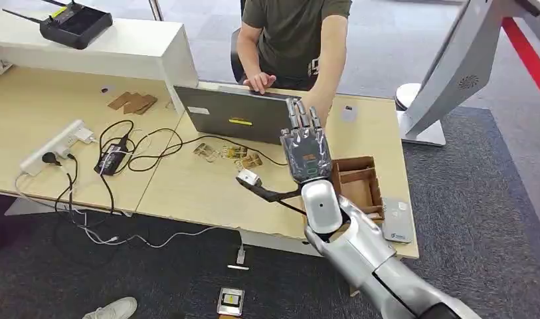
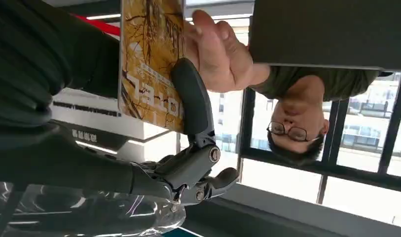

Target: Pass the card to the sensor for recognition and then transmit it.

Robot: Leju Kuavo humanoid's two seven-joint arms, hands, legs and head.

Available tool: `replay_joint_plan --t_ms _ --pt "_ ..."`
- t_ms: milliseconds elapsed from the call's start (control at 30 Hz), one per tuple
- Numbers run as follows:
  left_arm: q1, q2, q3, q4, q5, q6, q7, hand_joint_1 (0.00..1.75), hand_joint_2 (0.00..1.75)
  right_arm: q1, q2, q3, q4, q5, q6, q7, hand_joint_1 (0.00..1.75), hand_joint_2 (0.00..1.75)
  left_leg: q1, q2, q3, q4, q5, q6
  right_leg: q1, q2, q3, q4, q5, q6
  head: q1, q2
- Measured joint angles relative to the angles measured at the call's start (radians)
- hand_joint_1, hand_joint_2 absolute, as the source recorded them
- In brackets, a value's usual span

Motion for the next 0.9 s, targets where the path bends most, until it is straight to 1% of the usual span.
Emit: replay_joint_plan --t_ms 233,400,433,467,500,700,900 --pt "0.001 -0.006 0.006 0.000 -0.003 0.008 -0.001 0.00 1.75 0.013 -0.016 0.001 -0.016 0.000 0.045 0.074 1.75 1.75 0.000 0.000 0.000 0.000 0.000 0.000 0.000 0.000 0.000 0.000 0.000 0.000 0.000 0.000" --pt "0.002 -0.008 0.007 0.000 -0.008 0.008 -0.001 0.00 1.75 0.015 -0.033 -0.003 -0.032 0.000 0.066 0.102 1.75 1.75 0.000 0.000 0.000 0.000 0.000 0.000 0.000 0.000 0.000 0.000 0.000 0.000 0.000 0.000" --pt "0.001 -0.008 0.007 0.000 -0.009 0.007 0.000 0.00 1.75 0.016 -0.036 -0.007 -0.036 0.000 0.068 0.104 1.47 1.75 0.000 0.000 0.000 0.000 0.000 0.000 0.000 0.000 0.000 0.000 0.000 0.000 0.000 0.000" --pt "0.001 -0.008 0.007 0.000 -0.010 0.007 0.000 0.00 1.75 0.016 -0.039 -0.011 -0.039 0.000 0.071 0.104 0.12 1.75 0.000 0.000 0.000 0.000 0.000 0.000 0.000 0.000 0.000 0.000 0.000 0.000 0.000 0.000" --pt "0.001 -0.008 0.007 0.000 -0.011 0.005 0.002 0.00 1.75 0.016 -0.042 -0.015 -0.042 0.000 0.073 0.104 0.00 1.75 0.000 0.000 0.000 0.000 0.000 0.000 0.000 0.000 0.000 0.000 0.000 0.000 0.000 0.000" --pt "0.000 -0.006 0.007 0.002 -0.017 -0.011 0.011 0.00 1.75 0.011 -0.053 -0.043 -0.043 0.000 0.077 0.104 0.00 1.75 0.000 0.000 0.000 0.000 0.000 0.000 0.000 0.000 0.000 0.000 0.000 0.000 0.000 0.000" --pt "-0.002 -0.005 0.007 0.007 -0.034 -0.019 0.016 0.00 1.75 -0.015 -0.064 -0.050 -0.039 0.000 0.075 0.104 0.00 1.75 0.000 0.000 0.000 0.000 0.000 0.000 0.000 0.000 0.000 0.000 0.000 0.000 0.000 0.000"
